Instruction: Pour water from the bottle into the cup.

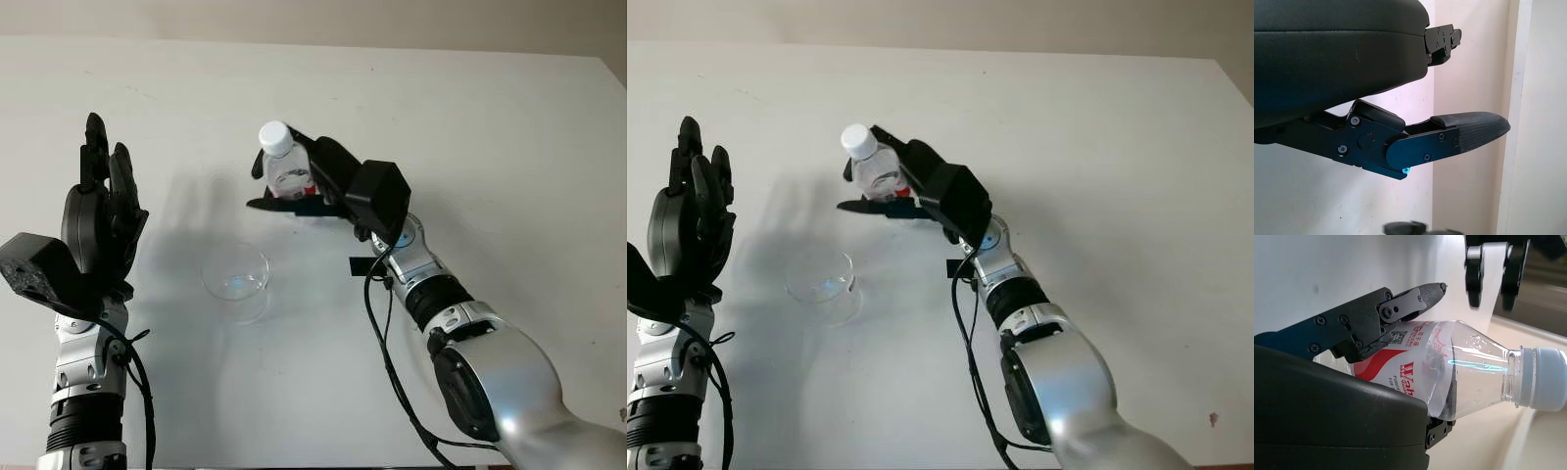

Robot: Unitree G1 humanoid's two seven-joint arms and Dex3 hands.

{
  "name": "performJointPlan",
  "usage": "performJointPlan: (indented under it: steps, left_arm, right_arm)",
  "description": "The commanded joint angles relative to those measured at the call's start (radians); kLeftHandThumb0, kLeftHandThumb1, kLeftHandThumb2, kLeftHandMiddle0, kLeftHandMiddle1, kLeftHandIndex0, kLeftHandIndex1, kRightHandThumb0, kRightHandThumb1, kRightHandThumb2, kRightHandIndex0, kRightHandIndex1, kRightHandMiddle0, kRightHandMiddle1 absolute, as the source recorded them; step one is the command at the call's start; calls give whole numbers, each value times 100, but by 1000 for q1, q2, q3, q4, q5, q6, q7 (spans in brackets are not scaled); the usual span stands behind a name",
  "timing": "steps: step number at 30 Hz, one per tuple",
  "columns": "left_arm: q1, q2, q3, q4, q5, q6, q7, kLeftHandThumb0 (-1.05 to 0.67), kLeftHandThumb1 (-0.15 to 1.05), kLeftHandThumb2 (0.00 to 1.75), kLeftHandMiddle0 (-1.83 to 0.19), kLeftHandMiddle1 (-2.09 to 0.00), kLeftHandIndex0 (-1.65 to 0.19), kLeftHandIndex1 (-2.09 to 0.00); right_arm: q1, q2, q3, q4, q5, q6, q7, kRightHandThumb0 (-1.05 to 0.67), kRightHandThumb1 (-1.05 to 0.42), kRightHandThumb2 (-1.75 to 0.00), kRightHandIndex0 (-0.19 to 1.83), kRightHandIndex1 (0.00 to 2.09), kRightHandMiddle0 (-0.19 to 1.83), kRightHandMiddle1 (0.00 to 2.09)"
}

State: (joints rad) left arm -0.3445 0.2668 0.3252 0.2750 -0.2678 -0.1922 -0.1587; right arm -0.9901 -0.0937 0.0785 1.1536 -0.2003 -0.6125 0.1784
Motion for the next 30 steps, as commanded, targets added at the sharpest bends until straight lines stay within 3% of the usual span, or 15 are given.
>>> performJointPlan:
  steps: [1, 11, 22, 27, 28, 30]
  left_arm:
    - [-1, -1, -2, -5, 3, -1, 0, -82, 105, 62, 11, -6, 14, -6]
    - [-6, -6, -13, -12, 8, 1, 7, -83, 105, 61, 10, -6, 12, -7]
    - [-10, -10, -24, -27, 8, 17, 20, -83, 105, 58, 12, -5, 13, -6]
    - [-5, -16, -25, -27, 6, 11, 19, -83, 105, 58, 11, -6, 12, -6]
    - [-4, -16, -25, -28, 7, 12, 19, -83, 105, 58, 11, -6, 12, -6]
    - [-3, -17, -23, -29, 6, 14, 20, -83, 105, 59, 10, -6, 12, -6]
  right_arm:
    - [-43, -35, 25, -33, -52, -53, -77, -10, -105, -21, 109, 209, 105, 209]
    - [-90, -125, 144, -120, -281, -190, -342, -7, -104, -19, 128, 209, 95, 209]
    - [-102, -210, 289, -198, -526, -288, -557, -12, -101, -11, 119, 209, 96, 209]
    - [-97, -228, 345, -232, -626, -274, -661, -8, -100, -12, 121, 209, 98, 209]
    - [-99, -233, 362, -238, -658, -274, -700, -8, -95, -23, 125, 209, 100, 209]
    - [-108, -243, 396, -240, -716, -277, -770, -7, -67, -79, 129, 209, 103, 209]
